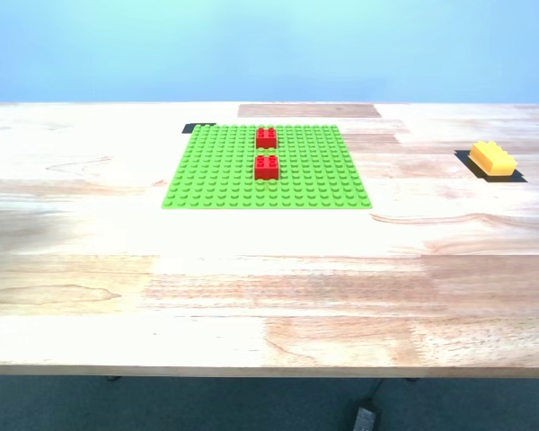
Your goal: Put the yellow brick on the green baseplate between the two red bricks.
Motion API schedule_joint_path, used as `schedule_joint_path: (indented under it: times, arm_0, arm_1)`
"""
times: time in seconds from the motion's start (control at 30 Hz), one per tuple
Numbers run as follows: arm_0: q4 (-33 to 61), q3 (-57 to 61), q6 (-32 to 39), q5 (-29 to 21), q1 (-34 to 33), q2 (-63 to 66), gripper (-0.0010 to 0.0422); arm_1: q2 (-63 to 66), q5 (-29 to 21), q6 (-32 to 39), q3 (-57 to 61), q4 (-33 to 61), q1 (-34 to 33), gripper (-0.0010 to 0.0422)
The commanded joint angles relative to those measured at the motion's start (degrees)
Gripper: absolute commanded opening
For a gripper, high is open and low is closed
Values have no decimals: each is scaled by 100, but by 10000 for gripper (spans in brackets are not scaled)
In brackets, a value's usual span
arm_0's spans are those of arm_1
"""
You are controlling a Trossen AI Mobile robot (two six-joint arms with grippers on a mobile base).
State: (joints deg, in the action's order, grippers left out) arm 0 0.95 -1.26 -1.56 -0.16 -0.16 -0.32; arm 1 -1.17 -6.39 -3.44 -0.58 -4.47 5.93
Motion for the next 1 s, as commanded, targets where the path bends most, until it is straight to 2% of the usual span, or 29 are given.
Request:
schedule_joint_path:
  times: [0.03,0.37,0.5,0.63,0.8,1.0]
  arm_0:
    - [-4,-2,0,-2,0,0,0]
    - [-4,0,-22,-4,0,0,0]
    - [-72,-2,-4,-24,0,0,0]
    - [-356,-37,210,-411,-2,-2,0]
    - [256,-750,299,-527,-2,-378,0]
    - [592,-2111,411,-1095,0,-1545,0]
  arm_1:
    - [0,-2,-2,0,0,0,0]
    - [0,2,9,0,0,0,0]
    - [0,20,254,0,-70,0,0]
    - [-7,15,402,-79,-59,0,0]
    - [-428,-13,601,-748,455,0,0]
    - [-1676,-13,916,-1781,610,0,0]
